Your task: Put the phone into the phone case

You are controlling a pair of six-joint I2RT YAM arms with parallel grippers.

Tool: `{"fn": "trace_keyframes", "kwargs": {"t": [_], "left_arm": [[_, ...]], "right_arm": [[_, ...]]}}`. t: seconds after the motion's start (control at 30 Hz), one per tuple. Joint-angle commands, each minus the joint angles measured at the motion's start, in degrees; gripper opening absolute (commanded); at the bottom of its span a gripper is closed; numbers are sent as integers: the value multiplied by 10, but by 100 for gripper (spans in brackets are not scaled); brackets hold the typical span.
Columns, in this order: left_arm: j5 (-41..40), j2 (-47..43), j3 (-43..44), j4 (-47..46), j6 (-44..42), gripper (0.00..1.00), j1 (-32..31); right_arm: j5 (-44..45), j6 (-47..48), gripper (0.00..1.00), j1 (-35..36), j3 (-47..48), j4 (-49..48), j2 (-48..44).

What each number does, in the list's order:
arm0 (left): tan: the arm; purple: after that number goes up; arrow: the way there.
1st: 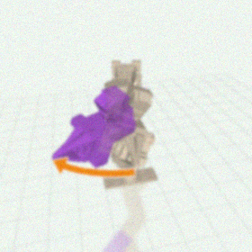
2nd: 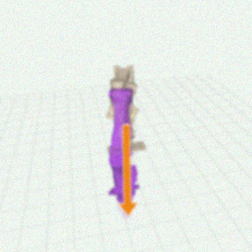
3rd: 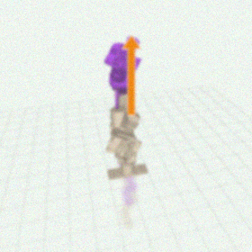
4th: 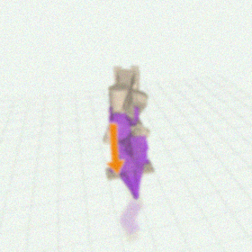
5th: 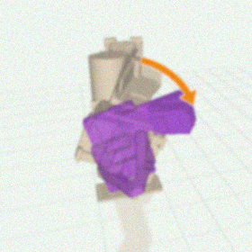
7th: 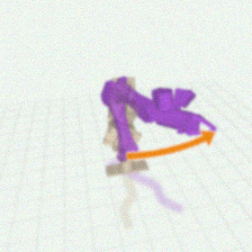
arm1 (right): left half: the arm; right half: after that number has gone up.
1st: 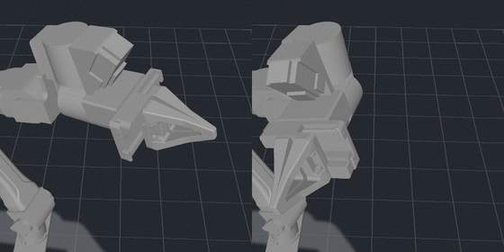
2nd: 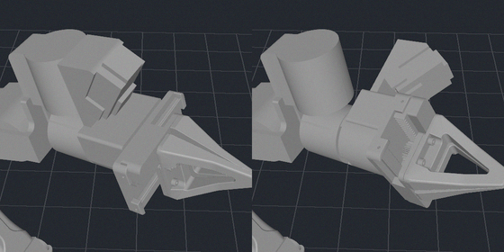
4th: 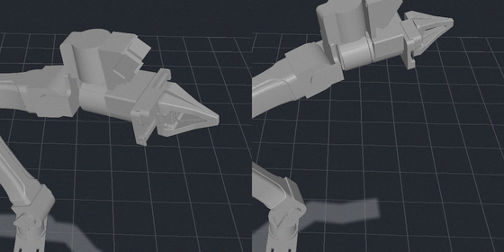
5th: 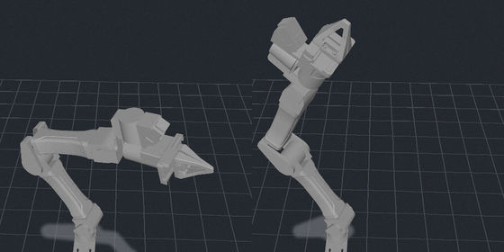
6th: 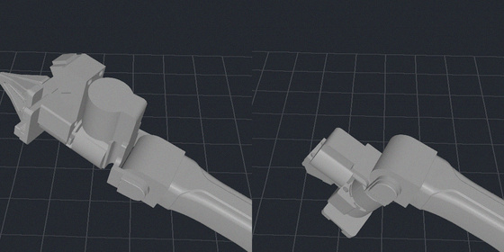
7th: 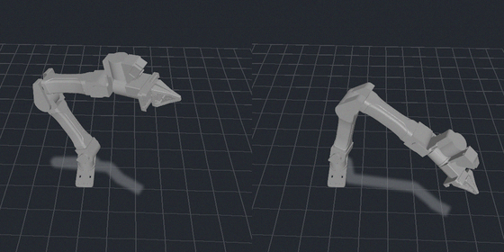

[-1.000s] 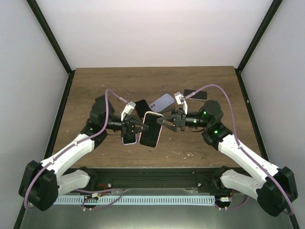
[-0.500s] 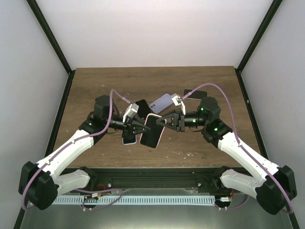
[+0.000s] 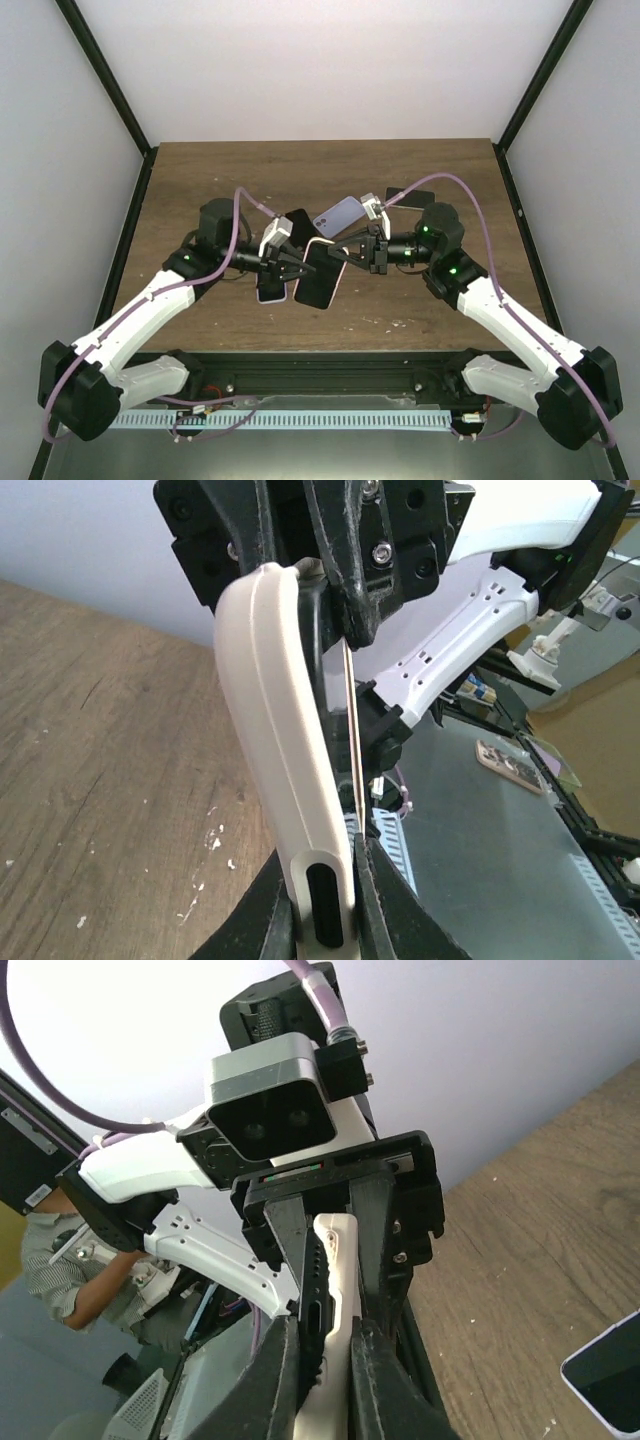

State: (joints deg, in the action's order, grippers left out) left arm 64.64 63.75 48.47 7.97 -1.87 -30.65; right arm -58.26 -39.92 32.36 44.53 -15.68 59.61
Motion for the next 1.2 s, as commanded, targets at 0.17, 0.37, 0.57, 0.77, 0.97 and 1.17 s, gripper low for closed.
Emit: {"fn": "trace_keyframes", "kwargs": {"t": [0.17,0.37,0.57,0.77,0.97,1.17], "left_arm": [[-72,-11,0,-47,45,0,4],[-123,-43,-51,-296,275,0,5],[-188,-45,-60,-406,395,0,6],[-210,-41,-61,-426,429,0,5],[-223,-39,-75,-425,433,0,5],[-229,-40,-77,-403,425,0,6]], "right_arm": [[10,-18,35,2,8,-25,-14],[26,-38,78,3,-53,-47,-17],[27,-53,86,9,-95,-76,-10],[14,-82,56,10,-105,-135,-8],[18,-105,23,10,-104,-169,-5],[26,-125,8,10,-113,-185,-10]]}}
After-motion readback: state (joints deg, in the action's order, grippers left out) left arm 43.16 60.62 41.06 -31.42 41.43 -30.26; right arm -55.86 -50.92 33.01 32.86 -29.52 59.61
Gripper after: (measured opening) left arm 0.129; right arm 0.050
